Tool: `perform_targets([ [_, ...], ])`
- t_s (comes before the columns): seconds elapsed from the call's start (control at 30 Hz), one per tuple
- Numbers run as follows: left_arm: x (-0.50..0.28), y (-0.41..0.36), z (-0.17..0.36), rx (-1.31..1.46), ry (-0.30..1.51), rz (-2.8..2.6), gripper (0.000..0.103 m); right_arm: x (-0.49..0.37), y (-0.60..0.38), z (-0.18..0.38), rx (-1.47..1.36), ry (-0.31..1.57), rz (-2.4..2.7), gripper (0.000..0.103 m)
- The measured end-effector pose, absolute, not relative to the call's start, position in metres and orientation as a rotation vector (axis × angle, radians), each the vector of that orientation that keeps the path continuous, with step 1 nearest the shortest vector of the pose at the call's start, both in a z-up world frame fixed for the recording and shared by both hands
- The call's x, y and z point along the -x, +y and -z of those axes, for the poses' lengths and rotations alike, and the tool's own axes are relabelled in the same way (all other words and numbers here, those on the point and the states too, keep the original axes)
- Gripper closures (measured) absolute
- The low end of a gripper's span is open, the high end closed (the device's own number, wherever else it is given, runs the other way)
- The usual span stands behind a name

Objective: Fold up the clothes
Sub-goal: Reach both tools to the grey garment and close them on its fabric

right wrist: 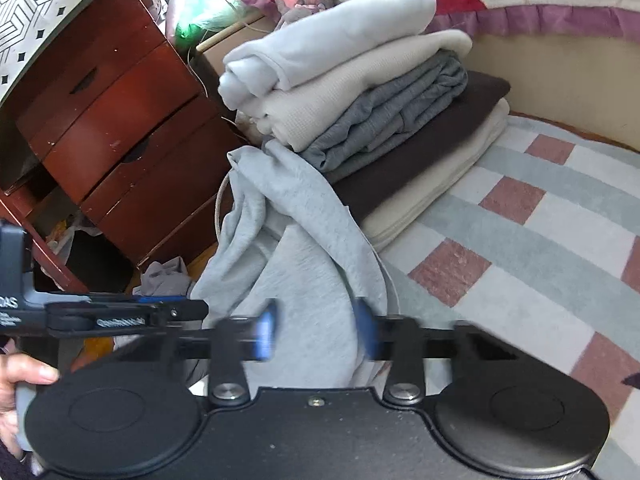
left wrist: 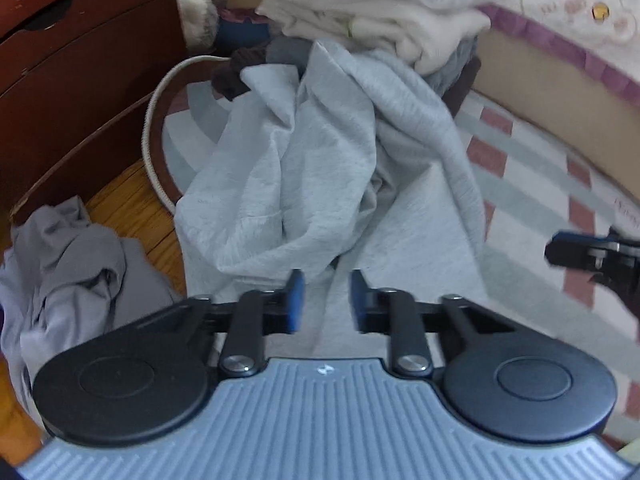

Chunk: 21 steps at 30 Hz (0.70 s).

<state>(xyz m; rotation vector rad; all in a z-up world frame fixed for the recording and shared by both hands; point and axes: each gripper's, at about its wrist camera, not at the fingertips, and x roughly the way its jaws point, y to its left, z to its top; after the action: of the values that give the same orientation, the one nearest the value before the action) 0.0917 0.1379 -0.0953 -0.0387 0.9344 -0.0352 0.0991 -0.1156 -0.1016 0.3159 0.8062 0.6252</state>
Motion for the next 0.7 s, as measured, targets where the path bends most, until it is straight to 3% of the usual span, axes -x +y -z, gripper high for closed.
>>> perform_targets([
  [0.2,-0.103,0.135,0.104,-0.091,0.83,-0.029,0.081,-0.113,-0.103,0.112,-0.242,0.748,-0.634,0.076],
  [0.33,-0.115,0.141,0.114,-0.052,0.868,-0.002,0.055,-0.135,-0.088,0.126,-0.194,0.761,-0.63,0.076],
  [0.47,-0.125,0.153,0.126,0.054,0.934,0.021,0.05,-0.15,-0.079,0.137,-0.179,0.757,-0.593,0.076],
  [0.53,-0.129,0.157,0.133,0.045,0.935,-0.005,0.041,-0.153,-0.082,0.141,-0.217,0.758,-0.594,0.067],
  [0.6,-0.136,0.158,0.141,0.036,0.943,-0.025,0.03,-0.157,-0.083,0.147,-0.24,0.769,-0.587,0.041],
  [0.63,-0.142,0.159,0.149,0.038,0.97,0.014,0.025,-0.159,-0.082,0.151,-0.243,0.778,-0.578,0.037],
  [0.7,-0.155,0.159,0.165,0.044,1.021,0.092,0.024,-0.168,-0.079,0.165,-0.271,0.833,-0.58,0.032],
])
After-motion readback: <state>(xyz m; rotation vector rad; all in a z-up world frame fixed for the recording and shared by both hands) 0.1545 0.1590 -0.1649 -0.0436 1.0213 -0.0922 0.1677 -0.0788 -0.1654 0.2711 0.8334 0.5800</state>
